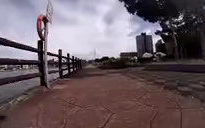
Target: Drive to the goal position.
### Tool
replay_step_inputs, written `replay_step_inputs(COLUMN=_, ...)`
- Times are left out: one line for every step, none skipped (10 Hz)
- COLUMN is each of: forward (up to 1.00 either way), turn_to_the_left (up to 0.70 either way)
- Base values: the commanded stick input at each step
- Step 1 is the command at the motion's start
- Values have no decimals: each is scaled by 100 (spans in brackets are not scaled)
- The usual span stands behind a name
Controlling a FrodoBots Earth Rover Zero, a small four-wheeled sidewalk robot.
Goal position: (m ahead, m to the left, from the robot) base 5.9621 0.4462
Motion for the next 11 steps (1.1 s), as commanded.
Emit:
replay_step_inputs(forward=70, turn_to_the_left=11)
replay_step_inputs(forward=70, turn_to_the_left=11)
replay_step_inputs(forward=70, turn_to_the_left=11)
replay_step_inputs(forward=70, turn_to_the_left=11)
replay_step_inputs(forward=70, turn_to_the_left=11)
replay_step_inputs(forward=70, turn_to_the_left=11)
replay_step_inputs(forward=70, turn_to_the_left=-11)
replay_step_inputs(forward=70, turn_to_the_left=-24)
replay_step_inputs(forward=70, turn_to_the_left=-24)
replay_step_inputs(forward=70, turn_to_the_left=-24)
replay_step_inputs(forward=70, turn_to_the_left=-6)
